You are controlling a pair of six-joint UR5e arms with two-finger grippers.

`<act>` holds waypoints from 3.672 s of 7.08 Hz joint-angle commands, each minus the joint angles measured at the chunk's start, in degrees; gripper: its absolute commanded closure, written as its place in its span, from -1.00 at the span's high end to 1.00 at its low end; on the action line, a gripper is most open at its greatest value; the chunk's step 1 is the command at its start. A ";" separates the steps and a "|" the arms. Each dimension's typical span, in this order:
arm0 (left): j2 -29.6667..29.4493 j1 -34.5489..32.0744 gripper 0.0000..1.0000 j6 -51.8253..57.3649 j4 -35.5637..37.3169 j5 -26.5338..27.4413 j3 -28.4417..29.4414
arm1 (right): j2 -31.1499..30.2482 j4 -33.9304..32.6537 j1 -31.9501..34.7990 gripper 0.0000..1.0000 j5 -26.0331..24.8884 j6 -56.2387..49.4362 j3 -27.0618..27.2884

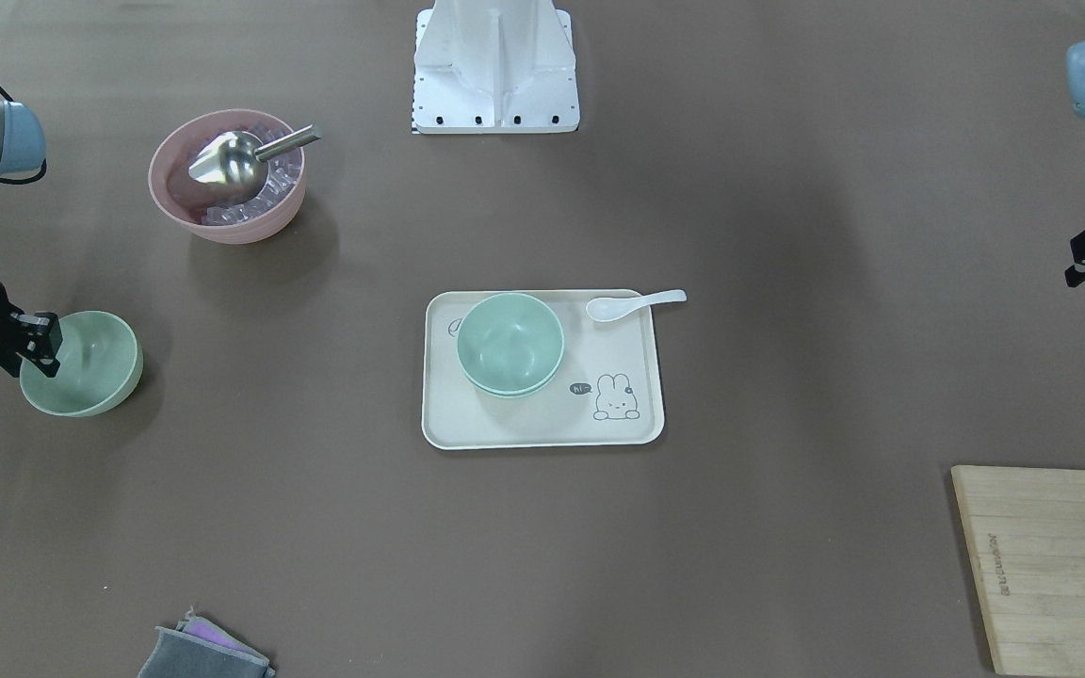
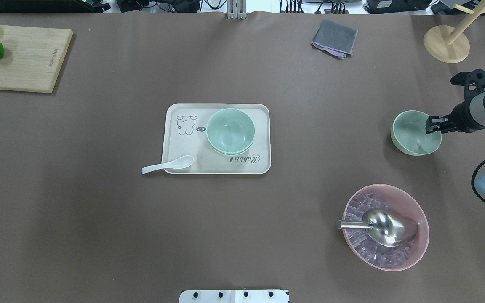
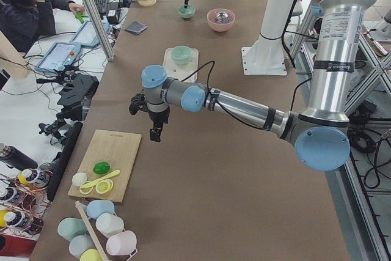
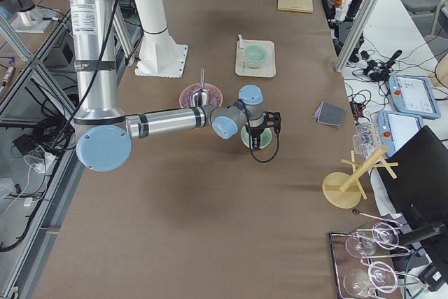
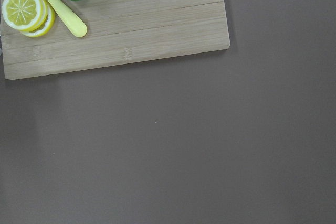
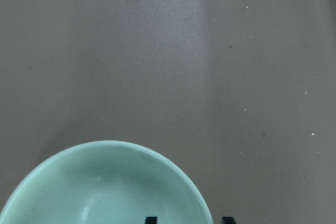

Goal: Stack green bowls together

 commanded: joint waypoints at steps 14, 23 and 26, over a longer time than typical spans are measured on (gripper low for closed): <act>3.43 -6.57 0.99 18.14 1.05 -6.66 11.18 | 31.74 -32.29 -8.76 -1.00 0.14 19.71 9.78; 5.28 -8.80 0.99 18.56 1.23 -6.41 11.74 | 45.75 -32.61 -20.03 -1.00 -3.57 27.91 -4.55; 5.37 -8.80 0.99 18.56 1.14 -6.41 11.48 | 45.49 -32.61 -20.47 -1.00 -4.71 27.92 -4.81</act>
